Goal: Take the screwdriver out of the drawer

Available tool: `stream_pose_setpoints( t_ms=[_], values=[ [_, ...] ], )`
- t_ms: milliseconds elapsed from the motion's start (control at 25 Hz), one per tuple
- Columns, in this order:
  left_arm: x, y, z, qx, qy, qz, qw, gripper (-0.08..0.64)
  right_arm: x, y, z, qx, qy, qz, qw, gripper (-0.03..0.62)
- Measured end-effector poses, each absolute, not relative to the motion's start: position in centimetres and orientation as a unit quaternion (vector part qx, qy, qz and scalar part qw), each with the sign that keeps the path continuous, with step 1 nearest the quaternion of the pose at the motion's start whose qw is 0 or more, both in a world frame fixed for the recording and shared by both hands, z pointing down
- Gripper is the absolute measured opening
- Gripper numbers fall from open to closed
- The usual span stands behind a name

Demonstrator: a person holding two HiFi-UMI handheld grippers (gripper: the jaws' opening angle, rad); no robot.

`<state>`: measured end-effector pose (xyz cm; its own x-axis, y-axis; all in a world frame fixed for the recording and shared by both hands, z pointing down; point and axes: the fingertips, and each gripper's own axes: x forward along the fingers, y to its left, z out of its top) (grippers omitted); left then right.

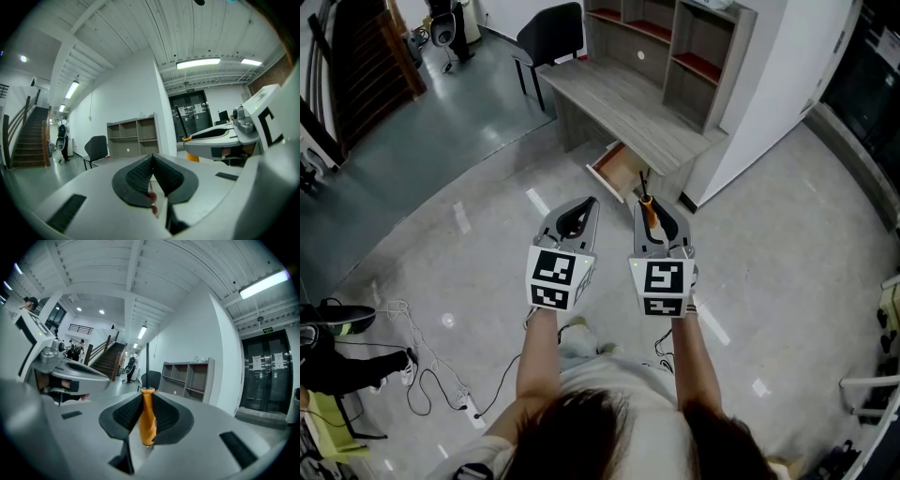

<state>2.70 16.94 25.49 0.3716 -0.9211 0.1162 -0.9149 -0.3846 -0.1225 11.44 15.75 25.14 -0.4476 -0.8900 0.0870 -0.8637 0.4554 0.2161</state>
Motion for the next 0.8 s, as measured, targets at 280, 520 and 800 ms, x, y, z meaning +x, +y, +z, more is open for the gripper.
stream_pose_setpoints(
  t_ms=[280,520,800],
  values=[
    [3.8,17.3,25.6,-0.827,0.554,-0.091,0.020,0.017,12.5,16.0,25.6,0.515,-0.850,-0.063,0.095,0.083],
    [3.9,17.2,25.7,-0.825,0.557,-0.092,0.019,0.017,12.8,15.6,26.1,0.513,-0.851,-0.057,0.098,0.083],
    [2.7,16.1,25.6,-0.826,0.556,-0.093,0.018,0.017,11.7,14.3,25.9,0.511,-0.852,-0.056,0.098,0.083]
  ],
)
